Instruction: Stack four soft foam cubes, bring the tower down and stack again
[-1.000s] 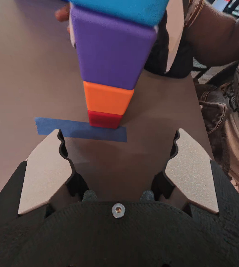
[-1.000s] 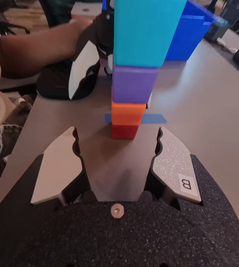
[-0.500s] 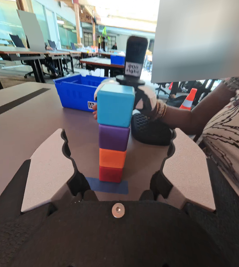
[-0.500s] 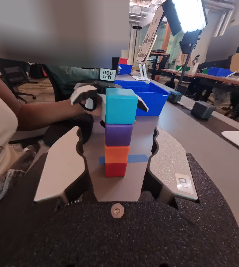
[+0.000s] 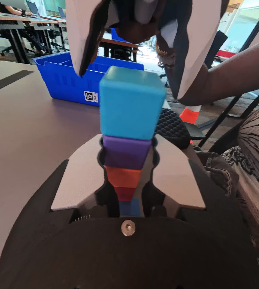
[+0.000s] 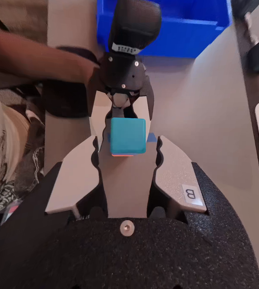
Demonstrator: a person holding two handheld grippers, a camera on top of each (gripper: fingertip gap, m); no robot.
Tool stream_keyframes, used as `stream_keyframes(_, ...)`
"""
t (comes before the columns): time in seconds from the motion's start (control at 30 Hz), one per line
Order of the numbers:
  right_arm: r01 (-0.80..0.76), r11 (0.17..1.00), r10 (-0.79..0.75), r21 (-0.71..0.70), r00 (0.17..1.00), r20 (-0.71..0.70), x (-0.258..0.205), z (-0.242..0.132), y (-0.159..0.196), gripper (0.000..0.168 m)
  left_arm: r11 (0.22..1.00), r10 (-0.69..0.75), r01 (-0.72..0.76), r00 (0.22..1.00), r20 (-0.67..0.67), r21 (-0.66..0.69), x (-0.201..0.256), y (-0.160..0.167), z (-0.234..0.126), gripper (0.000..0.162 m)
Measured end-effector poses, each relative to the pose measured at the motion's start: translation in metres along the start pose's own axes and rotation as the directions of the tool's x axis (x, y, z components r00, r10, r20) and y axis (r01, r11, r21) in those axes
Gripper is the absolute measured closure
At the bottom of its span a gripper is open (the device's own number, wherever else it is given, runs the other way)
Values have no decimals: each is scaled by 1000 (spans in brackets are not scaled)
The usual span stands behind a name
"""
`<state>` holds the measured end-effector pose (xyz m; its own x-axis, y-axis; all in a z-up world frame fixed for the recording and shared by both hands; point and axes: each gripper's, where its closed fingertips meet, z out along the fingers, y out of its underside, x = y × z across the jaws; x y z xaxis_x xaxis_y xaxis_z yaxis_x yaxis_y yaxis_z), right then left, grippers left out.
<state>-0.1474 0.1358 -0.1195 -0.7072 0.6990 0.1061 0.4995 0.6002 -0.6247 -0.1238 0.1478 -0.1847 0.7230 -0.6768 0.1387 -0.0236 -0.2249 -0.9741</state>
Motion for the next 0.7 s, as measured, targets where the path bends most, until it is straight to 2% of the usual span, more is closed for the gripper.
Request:
stream_keyframes(0.03,13,999,-14,-47,1000,-7,2,5,2,98,1000,13,-13,1000,6,1,-1,0,0,110)
stream_keyframes(0.1,18,998,-18,-63,1000,6,0,12,-1,120,1000,14,-14,1000,22,-2,-4,0,-2,110)
stream_keyframes(0.33,-7,1000,7,3,999,-51,6,6,-1,122,999,32,-31,999,38,-27,-5,1,-1,111)
stream_keyframes(0.43,-70,981,92,180,989,-114,19,-27,-16,122,998,54,-53,998,34,-34,-2,2,-1,111)
stream_keyframes(0.5,-124,958,187,258,954,-233,42,-63,-12,122,997,64,-63,997,42,-39,-2,2,0,111)
stream_keyframes(0.57,-212,932,323,293,851,-414,75,-105,14,122,997,62,-60,997,42,-37,-1,1,0,112)
stream_keyframes(0.63,-344,883,470,321,664,-582,107,-148,62,121,998,60,-59,997,46,-33,-1,1,0,111)
stream_keyframes(0.7,-491,797,579,353,454,-677,129,-179,124,121,998,58,-57,997,52,-30,-1,0,0,111)
